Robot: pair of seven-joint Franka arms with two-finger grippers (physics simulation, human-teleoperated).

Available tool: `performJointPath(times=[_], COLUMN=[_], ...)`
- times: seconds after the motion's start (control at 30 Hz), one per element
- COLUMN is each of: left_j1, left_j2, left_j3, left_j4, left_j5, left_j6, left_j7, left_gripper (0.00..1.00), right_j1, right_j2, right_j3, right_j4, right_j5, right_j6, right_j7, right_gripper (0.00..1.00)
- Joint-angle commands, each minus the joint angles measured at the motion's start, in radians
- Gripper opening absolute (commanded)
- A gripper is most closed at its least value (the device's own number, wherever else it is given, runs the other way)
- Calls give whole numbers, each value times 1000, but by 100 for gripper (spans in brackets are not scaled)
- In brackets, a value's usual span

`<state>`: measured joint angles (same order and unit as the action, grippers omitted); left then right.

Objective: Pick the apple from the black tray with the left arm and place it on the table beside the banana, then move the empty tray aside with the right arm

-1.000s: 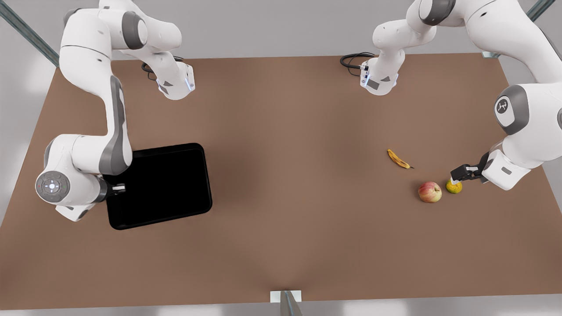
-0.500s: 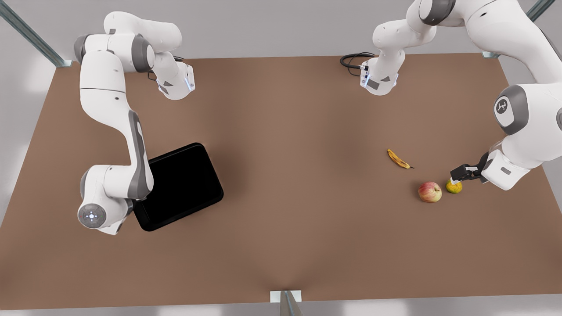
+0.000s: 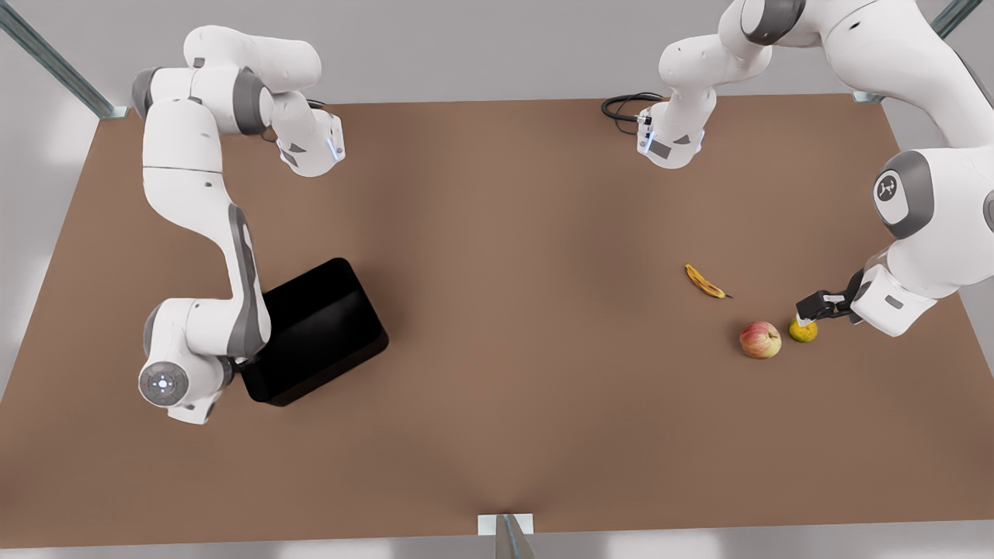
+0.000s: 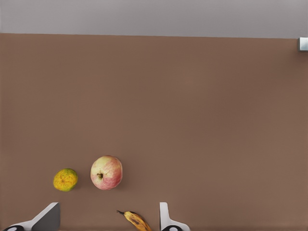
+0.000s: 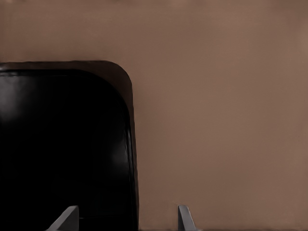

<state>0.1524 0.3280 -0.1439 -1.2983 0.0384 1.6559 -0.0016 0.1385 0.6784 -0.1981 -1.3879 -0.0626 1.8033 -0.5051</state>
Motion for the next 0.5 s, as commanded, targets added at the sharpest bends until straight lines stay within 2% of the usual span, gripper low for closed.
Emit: performJointPath(times=[0.0, 0.1, 0.17, 0.27, 0.33, 0.37, 0.47], left_j1=[-1, -1, -1, -1, -1, -1, -1], left_j2=[-1, -1, -1, -1, -1, -1, -1], left_j3=[0, 0, 0, 0, 0, 0, 0], left_j4=[1, 1, 1, 1, 1, 1, 1], left_j5=[1, 1, 1, 1, 1, 1, 1], left_j6=[-1, -1, -1, -1, 1, -1, -1], left_j7=[0, 0, 0, 0, 0, 0, 0], left_gripper=[100, 100, 100, 100, 100, 100, 100], right_j1=[3, 4, 6, 13, 16, 26, 23], right_j2=[-59, -203, -356, -554, -559, -553, -554], right_j3=[0, 0, 43, 68, 69, 75, 68], right_j4=[1, 1, 1, 0, 0, -2, -2], right_j5=[24, 105, 141, 92, 50, 38, 35], right_j6=[-39, -209, -323, -561, -513, -452, -460], right_j7=[-98, -87, -30, 273, 385, 540, 502], right_gripper=[100, 100, 100, 100, 100, 100, 100])
